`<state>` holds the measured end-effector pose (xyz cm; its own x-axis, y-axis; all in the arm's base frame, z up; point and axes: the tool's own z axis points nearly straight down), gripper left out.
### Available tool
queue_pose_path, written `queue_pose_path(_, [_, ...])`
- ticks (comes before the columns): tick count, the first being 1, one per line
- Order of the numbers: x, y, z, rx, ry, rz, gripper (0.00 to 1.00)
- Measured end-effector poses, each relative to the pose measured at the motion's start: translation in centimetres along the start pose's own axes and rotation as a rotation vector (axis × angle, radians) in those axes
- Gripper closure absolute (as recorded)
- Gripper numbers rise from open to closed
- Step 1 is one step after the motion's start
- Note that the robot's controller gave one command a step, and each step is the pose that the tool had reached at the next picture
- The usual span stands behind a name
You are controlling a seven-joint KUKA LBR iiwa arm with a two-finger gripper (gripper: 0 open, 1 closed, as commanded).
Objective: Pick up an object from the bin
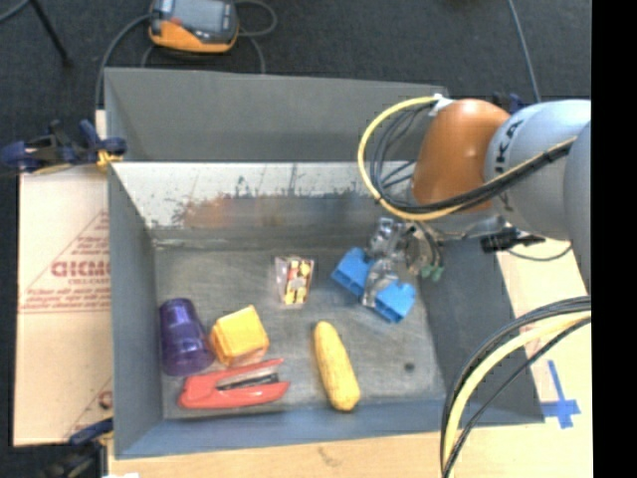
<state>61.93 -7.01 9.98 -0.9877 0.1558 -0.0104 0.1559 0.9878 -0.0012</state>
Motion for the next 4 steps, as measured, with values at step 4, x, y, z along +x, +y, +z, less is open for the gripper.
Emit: queue_pose_path(4, [5.1, -3.4, -1.1, 0.0, 0.007, -0.107, 1.0])
